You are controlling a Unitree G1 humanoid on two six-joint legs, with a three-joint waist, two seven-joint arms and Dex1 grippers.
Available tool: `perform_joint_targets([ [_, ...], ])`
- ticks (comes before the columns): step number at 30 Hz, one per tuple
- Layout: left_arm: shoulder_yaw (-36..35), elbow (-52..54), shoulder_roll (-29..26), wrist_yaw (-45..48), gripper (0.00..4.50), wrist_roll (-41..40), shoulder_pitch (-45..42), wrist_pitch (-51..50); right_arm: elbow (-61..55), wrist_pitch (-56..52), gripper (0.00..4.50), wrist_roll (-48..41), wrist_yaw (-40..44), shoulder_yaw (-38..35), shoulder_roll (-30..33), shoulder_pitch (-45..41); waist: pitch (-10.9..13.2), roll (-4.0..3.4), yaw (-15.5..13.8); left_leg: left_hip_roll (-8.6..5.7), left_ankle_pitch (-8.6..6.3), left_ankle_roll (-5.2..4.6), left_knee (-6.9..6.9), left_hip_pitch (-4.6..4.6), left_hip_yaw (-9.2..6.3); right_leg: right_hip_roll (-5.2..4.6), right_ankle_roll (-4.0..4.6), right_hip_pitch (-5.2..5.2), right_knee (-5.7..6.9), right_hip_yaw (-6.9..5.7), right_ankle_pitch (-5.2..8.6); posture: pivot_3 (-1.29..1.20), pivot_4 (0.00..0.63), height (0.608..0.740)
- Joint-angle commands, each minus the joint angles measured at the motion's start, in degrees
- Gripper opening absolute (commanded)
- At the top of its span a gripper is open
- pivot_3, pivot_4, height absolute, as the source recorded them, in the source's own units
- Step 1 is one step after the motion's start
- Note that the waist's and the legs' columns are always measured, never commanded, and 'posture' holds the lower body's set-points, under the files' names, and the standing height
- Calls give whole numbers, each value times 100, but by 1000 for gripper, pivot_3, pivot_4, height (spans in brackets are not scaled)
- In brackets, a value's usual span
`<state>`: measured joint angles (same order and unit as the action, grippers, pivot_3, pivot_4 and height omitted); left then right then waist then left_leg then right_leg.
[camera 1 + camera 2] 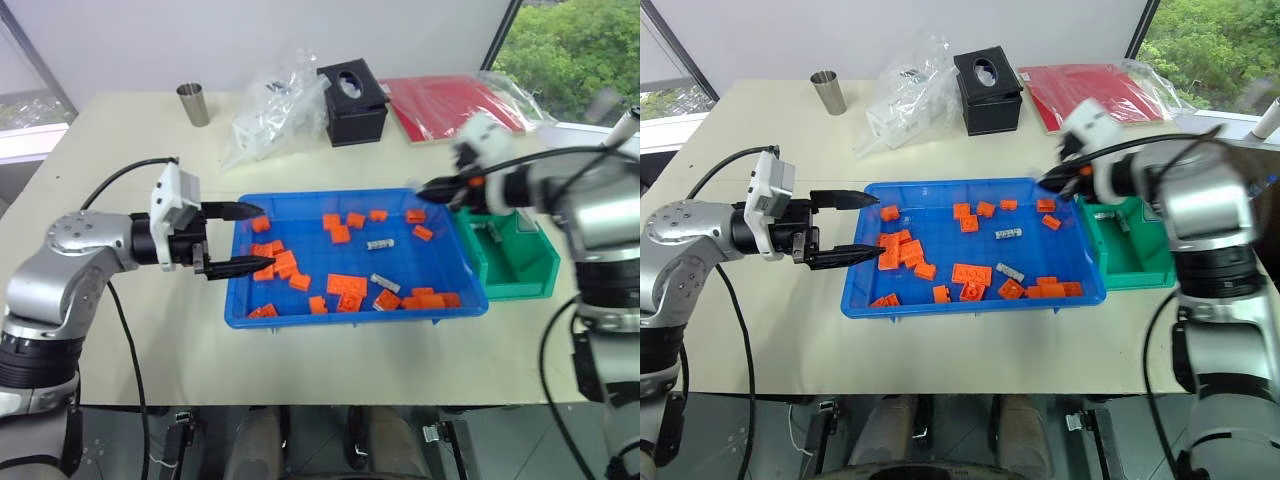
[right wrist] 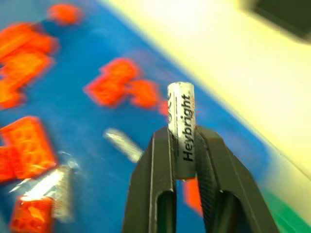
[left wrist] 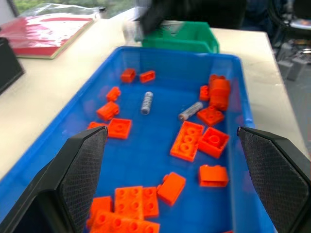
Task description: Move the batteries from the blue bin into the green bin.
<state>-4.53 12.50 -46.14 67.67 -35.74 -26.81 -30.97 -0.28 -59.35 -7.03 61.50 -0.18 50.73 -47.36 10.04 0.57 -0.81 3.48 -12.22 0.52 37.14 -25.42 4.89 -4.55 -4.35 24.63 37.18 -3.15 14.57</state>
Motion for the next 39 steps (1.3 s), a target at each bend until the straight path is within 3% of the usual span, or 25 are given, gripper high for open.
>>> perform_joint_targets([
  [1,80,53,60,117,4500,-63,-101,64,-356,-442,49,-173,-172,-758,659,592,0,1,-3,-2,0,-1,0,0,-2,-2,0,-4,-3,-2,0,0,150,736],
  [4,172,-75,131,165,4500,-13,-233,93,-517,-659,49,-262,-407,-1042,841,1131,1,0,68,-1,-1,-2,2,4,7,-5,-1,-2,-5,3,0,0,150,736],
  [9,275,-289,201,232,4500,72,-457,149,-408,-527,2330,-303,-881,-1054,782,1357,2,-3,156,3,0,-2,2,8,5,2,-1,-2,1,4,0,0,150,736],
  [13,272,-298,171,259,4500,69,-508,143,-138,8,4184,-316,-850,-685,858,946,3,-4,159,2,0,-2,0,5,5,2,-2,0,0,5,0,0,150,736],
  [18,206,-184,90,246,4500,54,-452,95,-714,-751,4184,-999,-662,-186,336,77,4,-7,169,3,0,-2,-2,4,3,4,-1,3,1,6,0,0,150,736],
  [25,147,-92,34,171,4500,38,-354,69,-2025,-1922,4184,-1688,-984,643,-310,468,4,-4,99,1,0,-2,3,-6,-5,-3,-1,1,0,3,0,0,150,736],
  [39,134,-49,19,86,4500,22,-379,76,-1505,-995,4184,-1288,-1658,1864,-762,822,3,-2,43,-3,0,-3,10,-4,-4,-2,-2,-2,0,2,-1,0,150,736],
])
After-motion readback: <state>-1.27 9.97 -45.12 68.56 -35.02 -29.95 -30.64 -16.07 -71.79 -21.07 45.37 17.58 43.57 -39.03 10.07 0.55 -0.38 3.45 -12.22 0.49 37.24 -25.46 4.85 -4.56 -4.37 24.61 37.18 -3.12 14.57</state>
